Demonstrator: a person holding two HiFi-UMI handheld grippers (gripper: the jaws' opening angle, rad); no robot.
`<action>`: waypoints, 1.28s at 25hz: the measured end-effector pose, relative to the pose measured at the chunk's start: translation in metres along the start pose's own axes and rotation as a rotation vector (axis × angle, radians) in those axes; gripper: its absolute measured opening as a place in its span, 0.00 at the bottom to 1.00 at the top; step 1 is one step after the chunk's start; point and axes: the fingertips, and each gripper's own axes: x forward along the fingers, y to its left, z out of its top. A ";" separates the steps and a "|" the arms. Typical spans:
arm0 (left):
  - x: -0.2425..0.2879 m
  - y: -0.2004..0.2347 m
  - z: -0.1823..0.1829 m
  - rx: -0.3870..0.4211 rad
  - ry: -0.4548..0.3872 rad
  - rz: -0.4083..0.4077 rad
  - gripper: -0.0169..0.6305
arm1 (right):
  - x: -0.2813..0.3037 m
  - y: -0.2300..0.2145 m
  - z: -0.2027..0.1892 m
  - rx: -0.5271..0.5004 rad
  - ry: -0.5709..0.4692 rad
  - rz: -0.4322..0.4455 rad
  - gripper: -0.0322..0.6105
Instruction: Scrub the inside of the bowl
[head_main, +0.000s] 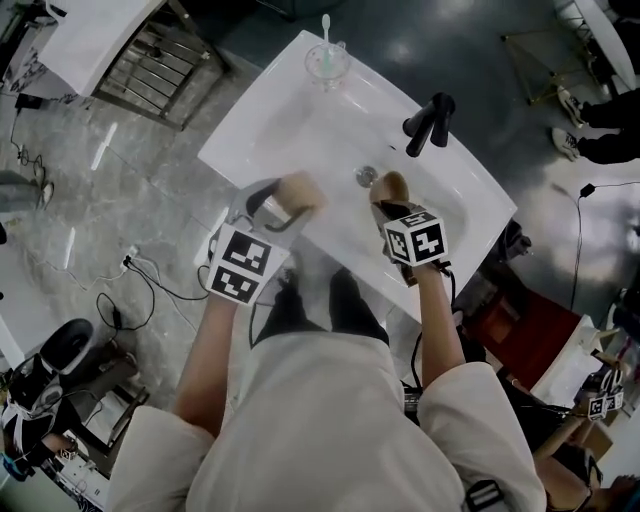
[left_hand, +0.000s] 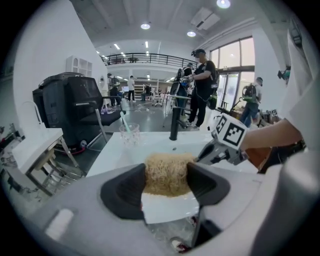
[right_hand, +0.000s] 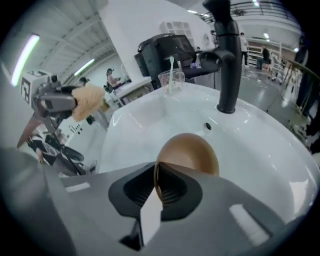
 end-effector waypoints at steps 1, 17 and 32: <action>-0.003 -0.002 0.004 0.009 -0.011 -0.009 0.43 | -0.008 0.006 0.003 0.036 -0.029 0.021 0.07; -0.069 -0.102 0.073 0.254 -0.151 -0.416 0.43 | -0.141 0.124 0.030 0.339 -0.578 0.474 0.07; -0.120 -0.196 0.090 0.587 -0.068 -0.816 0.43 | -0.233 0.220 -0.014 0.055 -0.804 0.492 0.08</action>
